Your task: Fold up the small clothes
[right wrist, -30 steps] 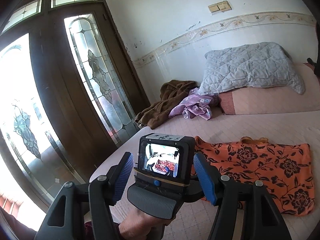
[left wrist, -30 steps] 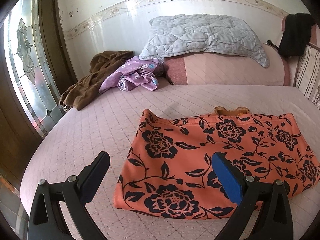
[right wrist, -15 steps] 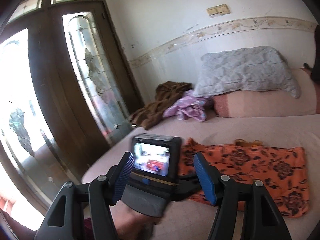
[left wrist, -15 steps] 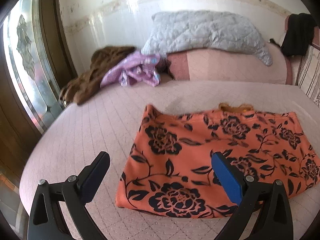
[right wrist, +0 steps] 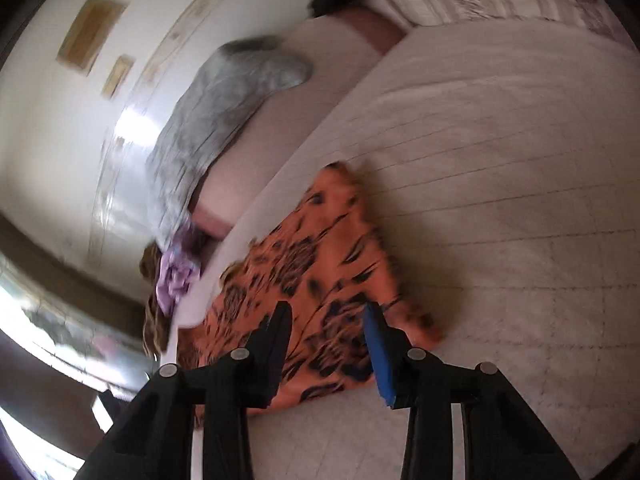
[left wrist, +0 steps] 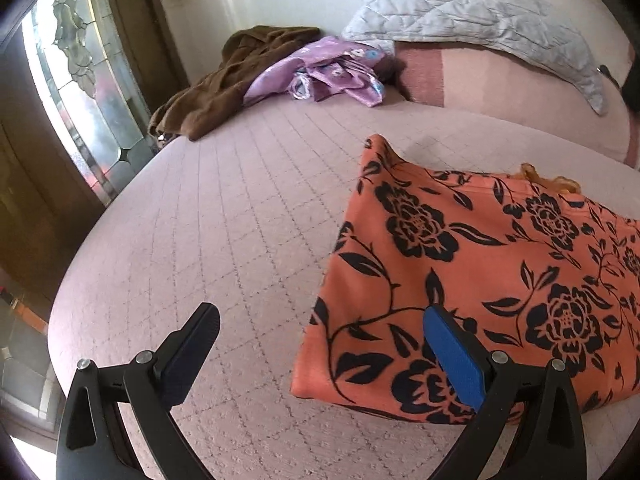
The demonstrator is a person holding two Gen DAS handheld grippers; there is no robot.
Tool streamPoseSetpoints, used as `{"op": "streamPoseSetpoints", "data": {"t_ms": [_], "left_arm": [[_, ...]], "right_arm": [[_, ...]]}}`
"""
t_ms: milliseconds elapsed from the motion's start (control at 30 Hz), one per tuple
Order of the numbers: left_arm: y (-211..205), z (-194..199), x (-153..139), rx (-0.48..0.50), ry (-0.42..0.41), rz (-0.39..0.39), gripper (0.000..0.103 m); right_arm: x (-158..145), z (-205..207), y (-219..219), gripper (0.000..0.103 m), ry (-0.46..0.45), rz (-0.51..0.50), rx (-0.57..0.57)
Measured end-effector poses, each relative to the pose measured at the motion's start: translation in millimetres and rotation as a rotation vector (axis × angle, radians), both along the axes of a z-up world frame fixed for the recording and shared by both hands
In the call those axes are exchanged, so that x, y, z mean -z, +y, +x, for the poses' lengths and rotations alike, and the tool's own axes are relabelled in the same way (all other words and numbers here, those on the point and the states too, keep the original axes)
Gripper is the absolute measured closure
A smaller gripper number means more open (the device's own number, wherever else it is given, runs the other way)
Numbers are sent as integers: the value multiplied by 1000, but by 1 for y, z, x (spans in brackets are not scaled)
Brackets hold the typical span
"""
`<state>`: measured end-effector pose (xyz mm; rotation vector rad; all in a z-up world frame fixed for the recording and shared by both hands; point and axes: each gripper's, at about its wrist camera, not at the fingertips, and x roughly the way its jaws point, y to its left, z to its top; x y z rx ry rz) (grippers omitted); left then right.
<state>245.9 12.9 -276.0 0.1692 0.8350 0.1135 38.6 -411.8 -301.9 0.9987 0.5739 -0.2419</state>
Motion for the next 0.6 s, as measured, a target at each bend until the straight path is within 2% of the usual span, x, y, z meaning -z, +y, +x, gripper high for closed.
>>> {"op": "streamPoseSetpoints", "data": {"t_ms": [133, 267, 433, 600], "left_arm": [[-9, -11, -21, 19, -91, 30, 1], [-28, -25, -48, 24, -183, 59, 1], [-38, -42, -77, 15, -222, -1, 1], [-54, -54, -88, 43, -235, -29, 1]], "right_arm": [[6, 7, -3, 63, -7, 49, -13], [6, 17, 14, 63, 24, 11, -63], [11, 19, 31, 63, 46, 0, -106], [7, 15, 36, 63, 40, -25, -131]]}}
